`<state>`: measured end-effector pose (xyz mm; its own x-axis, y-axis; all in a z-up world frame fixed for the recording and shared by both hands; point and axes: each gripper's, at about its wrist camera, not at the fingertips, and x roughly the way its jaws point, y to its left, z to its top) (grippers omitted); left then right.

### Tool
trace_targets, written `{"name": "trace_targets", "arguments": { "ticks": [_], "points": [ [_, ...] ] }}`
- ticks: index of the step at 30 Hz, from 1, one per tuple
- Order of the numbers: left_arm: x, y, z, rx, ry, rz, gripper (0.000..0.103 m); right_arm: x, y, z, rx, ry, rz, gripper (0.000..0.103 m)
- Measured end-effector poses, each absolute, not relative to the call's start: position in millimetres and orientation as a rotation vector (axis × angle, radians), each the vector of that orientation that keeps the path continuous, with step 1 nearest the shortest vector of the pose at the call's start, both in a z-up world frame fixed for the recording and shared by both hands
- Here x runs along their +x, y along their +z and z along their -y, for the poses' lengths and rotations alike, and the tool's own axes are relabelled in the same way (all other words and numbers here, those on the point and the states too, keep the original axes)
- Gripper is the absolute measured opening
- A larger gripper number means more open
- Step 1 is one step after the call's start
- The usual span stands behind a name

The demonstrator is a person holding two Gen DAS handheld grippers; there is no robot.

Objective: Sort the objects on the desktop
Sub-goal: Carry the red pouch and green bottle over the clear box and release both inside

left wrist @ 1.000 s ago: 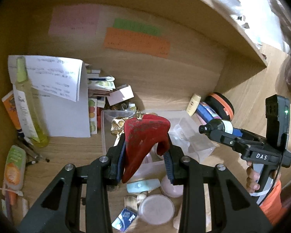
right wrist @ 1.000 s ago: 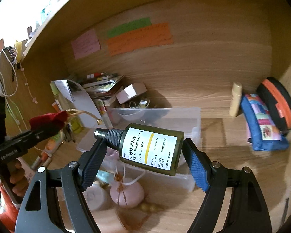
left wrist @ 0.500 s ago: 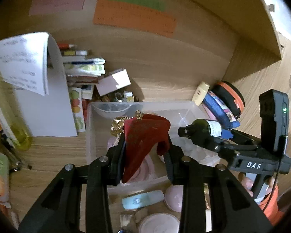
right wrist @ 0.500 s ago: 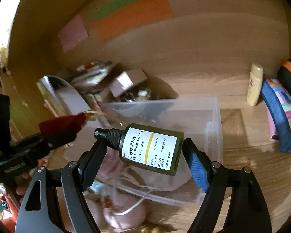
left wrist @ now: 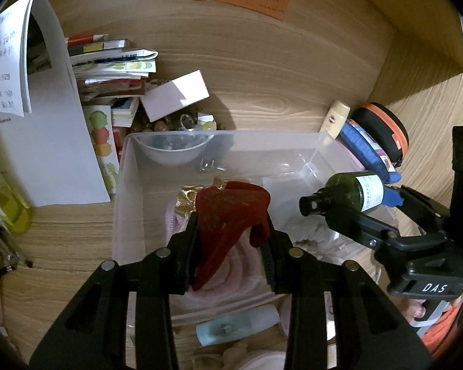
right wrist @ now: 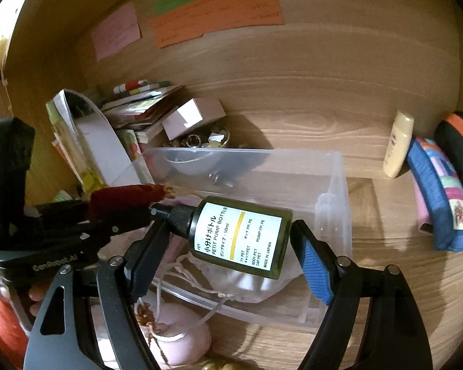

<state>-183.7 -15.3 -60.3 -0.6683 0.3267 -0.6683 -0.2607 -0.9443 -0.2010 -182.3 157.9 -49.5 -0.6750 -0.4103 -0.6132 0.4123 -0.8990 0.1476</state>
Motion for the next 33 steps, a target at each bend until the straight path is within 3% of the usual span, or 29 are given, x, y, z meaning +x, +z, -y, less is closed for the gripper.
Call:
{"name": "trace_targets", "arguments": {
  "ticks": [5, 12, 23, 25, 33],
  "points": [
    [-184.4, -63.3, 11.9, -1.084, 2.603, 0.093, 0.036, -179.3, -51.3, -152.1, 0.879, -2.6, -0.112, 0.078],
    [-180.5, -64.6, 3.1, -1.067, 2.613, 0.025, 0.057, -180.7, -52.4, -152.6, 0.885, -2.603, -0.11, 0.078],
    [-177.8, -59.3, 10.9, -1.046, 2.656, 0.043, 0.064, -176.9, -48.1, -153.2, 0.856, -2.621, -0.135, 0.082],
    [-175.8, -58.2, 12.3, -1.037, 2.678, 0.047, 0.076, -177.2, -47.1, -154.1, 0.855, -2.623, -0.13, 0.082],
    [-166.3, -48.7, 20.6, -0.961, 2.751, 0.058, 0.093, -177.1, -44.8, -155.9, 0.872, -2.603, -0.105, 0.092]
  ]
}}
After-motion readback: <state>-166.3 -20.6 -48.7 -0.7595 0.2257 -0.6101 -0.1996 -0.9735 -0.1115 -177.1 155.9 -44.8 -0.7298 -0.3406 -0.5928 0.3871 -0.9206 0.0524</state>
